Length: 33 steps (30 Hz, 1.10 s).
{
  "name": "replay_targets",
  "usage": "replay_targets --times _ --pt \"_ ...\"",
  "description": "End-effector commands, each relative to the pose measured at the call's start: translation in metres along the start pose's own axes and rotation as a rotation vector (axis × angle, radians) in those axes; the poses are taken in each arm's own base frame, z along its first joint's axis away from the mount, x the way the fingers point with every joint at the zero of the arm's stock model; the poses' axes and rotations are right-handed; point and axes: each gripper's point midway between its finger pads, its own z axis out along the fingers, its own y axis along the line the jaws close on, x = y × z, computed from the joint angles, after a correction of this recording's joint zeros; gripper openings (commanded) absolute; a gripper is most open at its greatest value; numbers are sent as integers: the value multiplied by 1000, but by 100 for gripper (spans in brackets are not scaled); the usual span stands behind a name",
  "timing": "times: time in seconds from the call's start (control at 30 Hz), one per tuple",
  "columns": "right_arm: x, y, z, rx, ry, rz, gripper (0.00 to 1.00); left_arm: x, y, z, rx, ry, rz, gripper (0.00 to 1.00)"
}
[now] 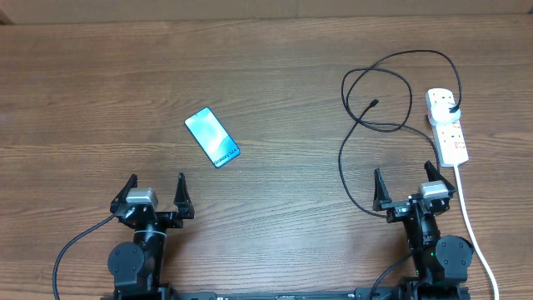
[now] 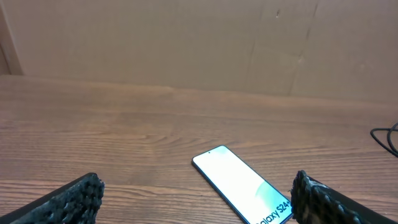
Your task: Plug charger to phone and switch on socket
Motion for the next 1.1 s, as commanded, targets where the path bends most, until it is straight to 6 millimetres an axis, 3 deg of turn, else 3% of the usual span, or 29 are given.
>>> replay_targets --times 0.0,0.07,0.2,0.43,0.63,0.8,1.07 --pt "2 -3 0 14 -1 -2 100 1 3 0 -13 2 17 99" --pt "2 -3 0 14 -1 -2 100 -3 -5 0 33 -13 8 100" --pt "2 -3 0 14 -1 -2 100 -28 -36 -5 206 -112 13 99" --pt "2 -3 0 14 -1 -2 100 -66 -40 -14 232 -181 -157 100" --pt "2 -3 0 14 -1 -2 100 -101 -44 -18 227 -170 -164 100" --pt "2 -3 0 14 -1 -1 100 -120 -44 -2 211 -71 -186 100" --pt "2 -3 0 14 -1 -2 100 -144 -56 46 247 188 -247 100"
